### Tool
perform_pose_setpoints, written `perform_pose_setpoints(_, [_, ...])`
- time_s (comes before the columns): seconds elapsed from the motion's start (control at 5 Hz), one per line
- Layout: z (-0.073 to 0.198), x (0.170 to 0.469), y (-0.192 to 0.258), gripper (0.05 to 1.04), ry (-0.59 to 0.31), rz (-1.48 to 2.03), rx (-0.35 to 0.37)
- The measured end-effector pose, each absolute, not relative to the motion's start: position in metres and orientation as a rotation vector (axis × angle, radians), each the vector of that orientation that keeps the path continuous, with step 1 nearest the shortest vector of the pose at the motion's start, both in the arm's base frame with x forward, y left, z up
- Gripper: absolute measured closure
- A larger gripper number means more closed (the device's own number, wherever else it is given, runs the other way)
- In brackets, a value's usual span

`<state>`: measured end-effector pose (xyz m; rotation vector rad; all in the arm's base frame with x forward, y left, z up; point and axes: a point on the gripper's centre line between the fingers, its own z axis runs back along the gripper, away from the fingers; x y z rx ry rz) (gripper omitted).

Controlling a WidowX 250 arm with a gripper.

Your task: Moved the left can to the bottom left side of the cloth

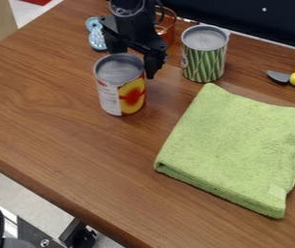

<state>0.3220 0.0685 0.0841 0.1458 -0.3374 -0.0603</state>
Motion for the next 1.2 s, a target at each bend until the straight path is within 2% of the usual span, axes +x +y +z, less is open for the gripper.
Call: perform_pose_setpoints(1.2, [0.081,0.252,0.078,0.083,-0.235,-0.199,0.163])
